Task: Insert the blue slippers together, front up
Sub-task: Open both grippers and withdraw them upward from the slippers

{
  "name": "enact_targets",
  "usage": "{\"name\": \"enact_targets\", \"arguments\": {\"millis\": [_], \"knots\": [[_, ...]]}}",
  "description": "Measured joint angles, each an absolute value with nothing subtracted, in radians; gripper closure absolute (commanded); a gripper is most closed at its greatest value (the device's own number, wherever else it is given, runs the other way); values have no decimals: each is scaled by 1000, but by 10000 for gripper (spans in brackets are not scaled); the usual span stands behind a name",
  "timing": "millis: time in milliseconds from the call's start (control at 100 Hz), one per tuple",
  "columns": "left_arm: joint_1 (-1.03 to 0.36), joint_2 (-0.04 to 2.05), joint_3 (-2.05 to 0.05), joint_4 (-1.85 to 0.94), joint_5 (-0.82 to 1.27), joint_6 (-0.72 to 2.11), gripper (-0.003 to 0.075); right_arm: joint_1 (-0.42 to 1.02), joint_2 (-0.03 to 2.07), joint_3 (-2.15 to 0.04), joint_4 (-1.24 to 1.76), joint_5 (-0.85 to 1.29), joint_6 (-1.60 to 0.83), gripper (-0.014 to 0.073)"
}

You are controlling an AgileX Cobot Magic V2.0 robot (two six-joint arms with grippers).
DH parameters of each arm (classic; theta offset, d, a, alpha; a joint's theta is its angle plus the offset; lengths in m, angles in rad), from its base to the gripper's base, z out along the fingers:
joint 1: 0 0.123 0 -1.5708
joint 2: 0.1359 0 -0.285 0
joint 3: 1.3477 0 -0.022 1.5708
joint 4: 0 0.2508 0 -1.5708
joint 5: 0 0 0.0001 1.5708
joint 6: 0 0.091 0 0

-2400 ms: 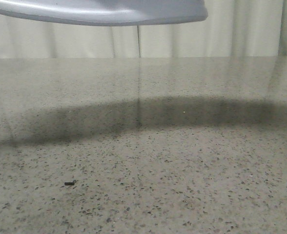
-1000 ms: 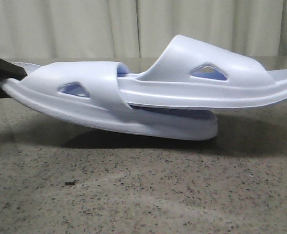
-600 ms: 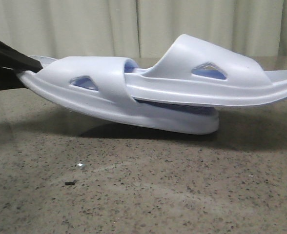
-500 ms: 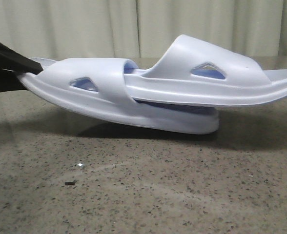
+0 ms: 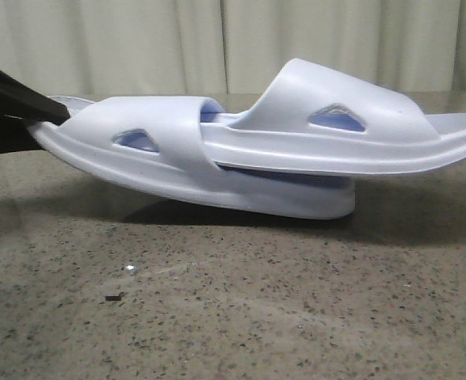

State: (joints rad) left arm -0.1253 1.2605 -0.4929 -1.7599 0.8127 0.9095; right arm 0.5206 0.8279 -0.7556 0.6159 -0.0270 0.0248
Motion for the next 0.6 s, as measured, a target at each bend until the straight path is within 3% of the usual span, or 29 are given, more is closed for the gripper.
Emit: {"name": "enact_targets", "arguments": {"millis": [110, 210, 600], "knots": [[-125, 1260, -493, -1747, 811, 909, 331, 521, 828, -756, 616, -27, 25, 179], [-125, 1260, -493, -1745, 811, 909, 224, 521, 828, -756, 616, -25, 25, 179], [-125, 1260, -493, -1768, 794, 1000, 209, 521, 828, -756, 616, -13, 24, 179]]}}
